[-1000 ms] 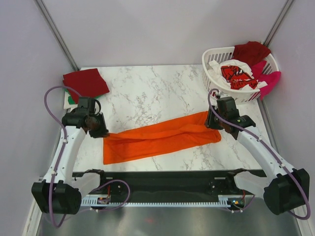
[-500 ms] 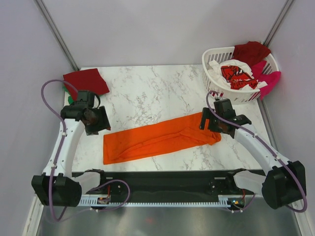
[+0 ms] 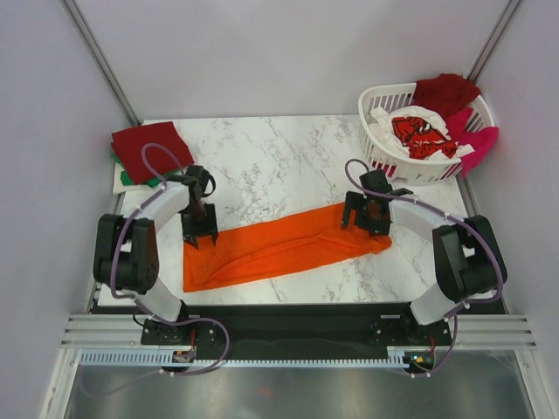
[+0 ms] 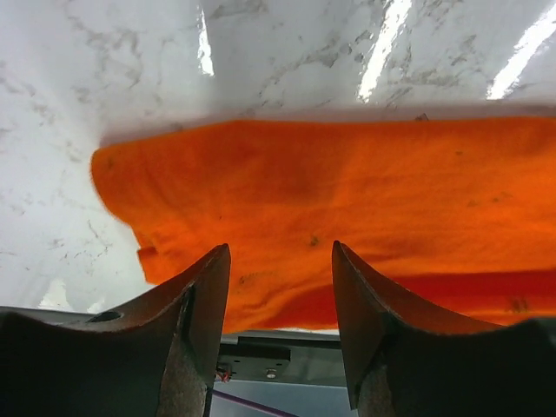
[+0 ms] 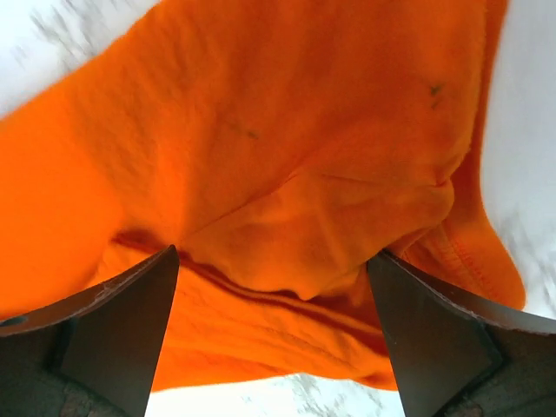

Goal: Fold and stack the t-shirts
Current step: Fold the tshirt

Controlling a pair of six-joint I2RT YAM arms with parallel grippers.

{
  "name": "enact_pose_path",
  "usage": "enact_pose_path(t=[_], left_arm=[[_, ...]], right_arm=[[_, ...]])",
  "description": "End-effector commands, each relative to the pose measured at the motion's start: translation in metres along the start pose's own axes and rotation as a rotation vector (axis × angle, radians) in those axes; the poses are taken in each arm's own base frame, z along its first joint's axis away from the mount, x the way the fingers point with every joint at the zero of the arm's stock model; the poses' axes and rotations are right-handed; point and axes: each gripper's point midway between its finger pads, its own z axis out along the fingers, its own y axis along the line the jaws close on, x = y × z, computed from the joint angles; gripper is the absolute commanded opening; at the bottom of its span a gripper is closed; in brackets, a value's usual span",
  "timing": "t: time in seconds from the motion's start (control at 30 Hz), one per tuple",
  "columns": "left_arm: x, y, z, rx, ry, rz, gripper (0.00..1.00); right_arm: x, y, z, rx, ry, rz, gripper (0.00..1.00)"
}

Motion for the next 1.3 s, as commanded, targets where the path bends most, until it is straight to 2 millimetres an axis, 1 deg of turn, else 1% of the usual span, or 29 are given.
enact_pose_path(t=[0.0,0.13,0.2,0.23,0.27,0.3,0.33,0.37,0.4,0.43,0.47,0.53,0.57,0.6,0.63,0.7,0.77,0.8,0.87,0.97,1.0,1.03,1.07,1.1,1.13,1.17,1.2,1.23,1.27], left_arm=[[-0.015,-0.005,0.011,-0.076,-0.03,0.05,0.57],[0.002,-0.006,0.033,-0.107,0.055,0.095,0.47],[0.011,-0.012,0.037,-0.085,0.065,0.116,0.46],[0.013,-0.014,0.037,-0.071,0.066,0.121,0.47],[0.017,-0.021,0.036,-0.04,0.067,0.126,0.46],[0.021,-0.024,0.036,-0.022,0.075,0.124,0.46],[0.023,-0.026,0.035,-0.009,0.078,0.121,0.46],[0.027,-0.035,0.032,0.026,0.081,0.117,0.46],[0.033,-0.046,0.03,0.081,0.097,0.115,0.46],[0.035,-0.054,0.028,0.111,0.1,0.112,0.45],[0.042,-0.068,0.024,0.146,0.099,0.113,0.45],[0.055,-0.092,0.017,0.234,0.133,0.117,0.44],[0.069,-0.109,0.012,0.274,0.161,0.116,0.44],[0.074,-0.121,0.007,0.311,0.154,0.124,0.44],[0.082,-0.13,0.004,0.333,0.159,0.13,0.44],[0.098,-0.154,-0.005,0.376,0.158,0.151,0.45],[0.103,-0.167,-0.008,0.373,0.132,0.175,0.49],[0.101,-0.173,-0.012,0.38,0.119,0.18,0.5],[0.108,-0.184,-0.022,0.422,0.147,0.164,0.55],[0.114,-0.203,-0.051,0.511,0.159,0.151,0.61],[0.114,-0.206,-0.057,0.527,0.147,0.153,0.61],[0.113,-0.209,-0.071,0.56,0.121,0.156,0.61],[0.11,-0.208,-0.078,0.565,0.092,0.149,0.62],[0.107,-0.206,-0.085,0.565,0.062,0.143,0.62],[0.104,-0.2,-0.093,0.555,0.028,0.147,0.62],[0.089,-0.194,-0.107,0.535,-0.07,0.141,0.63],[0.09,-0.177,-0.11,0.468,-0.081,0.137,0.63],[0.085,-0.167,-0.115,0.429,-0.121,0.16,0.63],[0.07,-0.157,-0.126,0.386,-0.207,0.157,0.63]], right_arm=[[-0.033,0.03,0.019,-0.089,-0.046,0.03,0.98],[-0.045,0.052,0.055,-0.112,0.008,0.035,0.98],[-0.071,0.078,0.059,-0.145,-0.026,0.02,0.98],[-0.07,0.082,0.077,-0.133,0.002,0.024,0.98],[-0.1,0.108,0.074,-0.176,-0.052,0.025,0.98],[-0.113,0.12,0.078,-0.197,-0.061,0.025,0.98],[-0.112,0.126,0.106,-0.185,-0.029,0.029,0.98],[-0.16,0.166,0.093,-0.278,-0.12,0.021,0.98],[-0.155,0.18,0.128,-0.323,-0.064,0.012,0.98],[-0.171,0.207,0.133,-0.415,-0.088,-0.01,0.98],[-0.221,0.256,0.104,-0.576,-0.206,-0.047,0.98],[-0.249,0.31,0.102,-0.856,-0.268,-0.049,0.98],[-0.258,0.32,0.099,-0.934,-0.293,-0.02,0.98],[-0.261,0.323,0.111,-0.99,-0.285,0.052,0.98],[-0.278,0.33,0.093,-1.066,-0.37,0.048,0.98],[-0.288,0.327,0.083,-1.088,-0.424,0.052,0.98],[-0.296,0.321,0.059,-1.083,-0.468,0.022,0.98],[-0.307,0.324,0.02,-1.095,-0.536,-0.04,0.98],[-0.301,0.317,0.012,-1.053,-0.542,-0.085,0.98],[-0.312,0.307,-0.039,-0.994,-0.621,-0.166,0.98],[-0.319,0.304,-0.068,-0.991,-0.662,-0.176,0.98],[-0.315,0.296,-0.067,-0.955,-0.643,-0.184,0.98],[-0.315,0.29,-0.074,-0.938,-0.639,-0.179,0.98],[-0.315,0.286,-0.1,-0.931,-0.661,-0.183,0.98],[-0.298,0.275,-0.084,-0.886,-0.596,-0.169,0.98],[-0.29,0.269,-0.086,-0.864,-0.582,-0.162,0.98],[-0.284,0.265,-0.11,-0.863,-0.601,-0.163,0.98],[-0.259,0.25,-0.083,-0.802,-0.535,-0.135,0.98],[-0.248,0.244,-0.079,-0.78,-0.517,-0.125,0.98]])
